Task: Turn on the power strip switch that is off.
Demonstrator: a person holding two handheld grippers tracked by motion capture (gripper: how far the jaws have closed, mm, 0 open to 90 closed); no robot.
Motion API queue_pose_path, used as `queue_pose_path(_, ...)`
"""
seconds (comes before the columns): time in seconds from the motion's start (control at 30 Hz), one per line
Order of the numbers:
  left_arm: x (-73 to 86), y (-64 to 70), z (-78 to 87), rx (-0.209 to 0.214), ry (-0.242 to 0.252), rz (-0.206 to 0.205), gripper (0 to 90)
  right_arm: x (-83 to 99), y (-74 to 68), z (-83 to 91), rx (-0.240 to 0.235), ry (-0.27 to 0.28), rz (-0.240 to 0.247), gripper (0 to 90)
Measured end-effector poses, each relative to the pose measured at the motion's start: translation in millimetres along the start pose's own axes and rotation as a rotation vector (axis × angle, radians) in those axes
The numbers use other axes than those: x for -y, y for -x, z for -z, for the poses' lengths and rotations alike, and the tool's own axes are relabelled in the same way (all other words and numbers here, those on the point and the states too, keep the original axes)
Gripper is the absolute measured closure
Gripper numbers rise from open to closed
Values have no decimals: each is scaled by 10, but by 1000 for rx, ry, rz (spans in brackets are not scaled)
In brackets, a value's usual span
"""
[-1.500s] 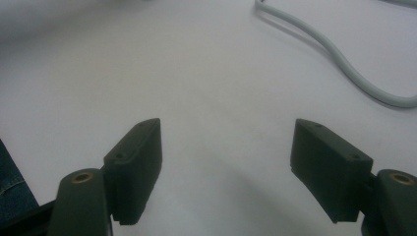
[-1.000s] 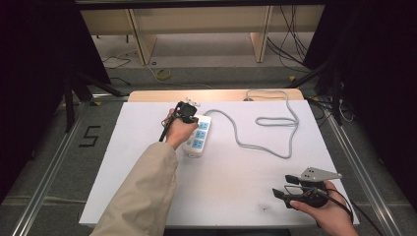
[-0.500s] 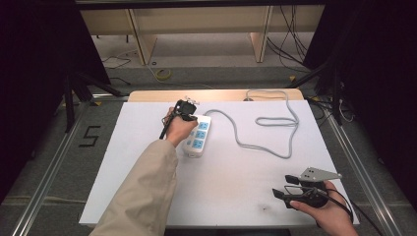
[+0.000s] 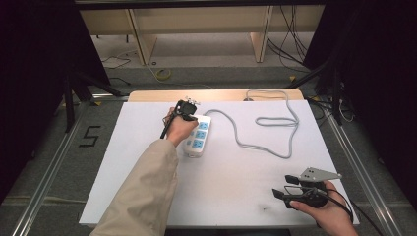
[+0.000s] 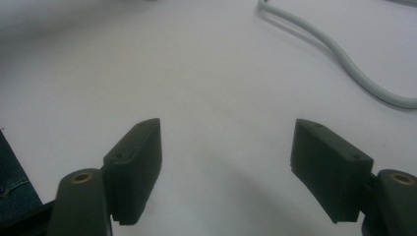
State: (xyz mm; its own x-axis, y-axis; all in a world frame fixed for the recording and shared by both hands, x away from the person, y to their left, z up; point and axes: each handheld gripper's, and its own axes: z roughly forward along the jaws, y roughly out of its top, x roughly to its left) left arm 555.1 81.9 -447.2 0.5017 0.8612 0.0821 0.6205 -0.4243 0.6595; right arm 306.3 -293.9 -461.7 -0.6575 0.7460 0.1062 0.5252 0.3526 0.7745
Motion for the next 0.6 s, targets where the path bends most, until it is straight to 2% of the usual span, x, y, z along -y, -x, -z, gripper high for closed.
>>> queue_pose_path(0.4,-10,13,-29,-9,-29,8,898,0,0,0,0,1,-3,283)
queue_pose_path(0.6,-52,34,-37,-22,-56,-8,898,1,1,2,1,-2,0,283)
